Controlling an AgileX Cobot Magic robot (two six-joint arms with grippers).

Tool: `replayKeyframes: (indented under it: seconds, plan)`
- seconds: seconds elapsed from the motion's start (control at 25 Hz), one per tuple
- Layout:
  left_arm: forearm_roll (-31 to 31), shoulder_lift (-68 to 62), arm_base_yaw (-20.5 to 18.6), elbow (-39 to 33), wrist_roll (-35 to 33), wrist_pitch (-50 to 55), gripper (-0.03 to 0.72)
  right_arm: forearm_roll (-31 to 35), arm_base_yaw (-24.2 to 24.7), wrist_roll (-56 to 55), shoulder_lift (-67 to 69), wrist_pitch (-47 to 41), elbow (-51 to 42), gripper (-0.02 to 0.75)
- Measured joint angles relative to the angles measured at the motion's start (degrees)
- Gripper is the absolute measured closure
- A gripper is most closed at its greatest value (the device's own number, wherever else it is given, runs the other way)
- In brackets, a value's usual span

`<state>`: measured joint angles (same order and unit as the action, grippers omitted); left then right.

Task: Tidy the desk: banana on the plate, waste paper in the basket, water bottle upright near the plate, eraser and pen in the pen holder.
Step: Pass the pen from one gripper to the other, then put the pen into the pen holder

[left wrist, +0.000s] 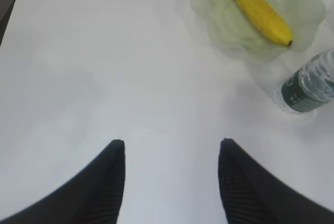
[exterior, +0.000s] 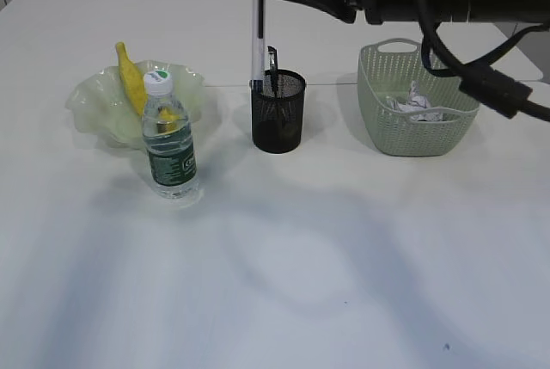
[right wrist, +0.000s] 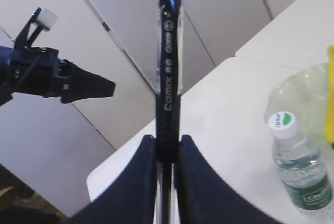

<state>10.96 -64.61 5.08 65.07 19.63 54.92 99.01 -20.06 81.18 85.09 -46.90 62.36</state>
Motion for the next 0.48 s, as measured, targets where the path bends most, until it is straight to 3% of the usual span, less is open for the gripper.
replayKeyframes:
  seconds: [0.2, 0.48]
  plan:
    - [-0.32, 0.00, 0.00, 0.00, 0.00, 1.45, 0.315, -5.09, 0.00, -0.09, 0.00, 5.77, 0.00, 0.681]
    - [-1.27, 0.00, 0.00, 0.00, 0.00, 1.67, 0.327, -21.26, 0.00, -11.03, 0.00, 9.98, 0.00, 0.682]
